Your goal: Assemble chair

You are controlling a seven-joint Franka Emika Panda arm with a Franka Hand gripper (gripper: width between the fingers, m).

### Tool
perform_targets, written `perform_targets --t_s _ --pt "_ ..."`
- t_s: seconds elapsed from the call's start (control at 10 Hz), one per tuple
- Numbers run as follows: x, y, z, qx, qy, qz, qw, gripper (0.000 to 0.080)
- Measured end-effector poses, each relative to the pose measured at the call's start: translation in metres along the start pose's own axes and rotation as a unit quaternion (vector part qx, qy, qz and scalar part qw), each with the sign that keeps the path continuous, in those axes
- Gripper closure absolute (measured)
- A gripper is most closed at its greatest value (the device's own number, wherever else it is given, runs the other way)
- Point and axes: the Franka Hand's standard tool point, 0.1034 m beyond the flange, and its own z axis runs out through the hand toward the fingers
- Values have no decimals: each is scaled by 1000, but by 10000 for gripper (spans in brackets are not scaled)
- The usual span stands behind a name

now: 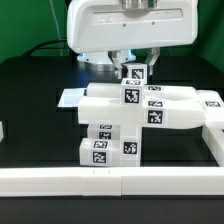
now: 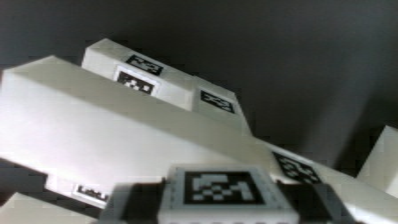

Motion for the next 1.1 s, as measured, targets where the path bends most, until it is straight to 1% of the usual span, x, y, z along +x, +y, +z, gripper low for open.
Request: perform_targets --t_s 0.3,0.5,0.6,0.7,0.8,0.9,1.0,1.1 --pt "0 1 0 1 0 14 1000 515" --pt "0 0 0 6 1 116 993 515" --pt "0 -2 0 6 1 167 986 515" --pt "1 -5 0 6 1 214 977 515" --pt "1 -5 0 9 1 269 963 515" --pt "1 -6 1 14 2 326 945 515" --pt "2 -7 1 15 1 389 921 515" --pt "2 -8 1 15 -1 428 904 515"
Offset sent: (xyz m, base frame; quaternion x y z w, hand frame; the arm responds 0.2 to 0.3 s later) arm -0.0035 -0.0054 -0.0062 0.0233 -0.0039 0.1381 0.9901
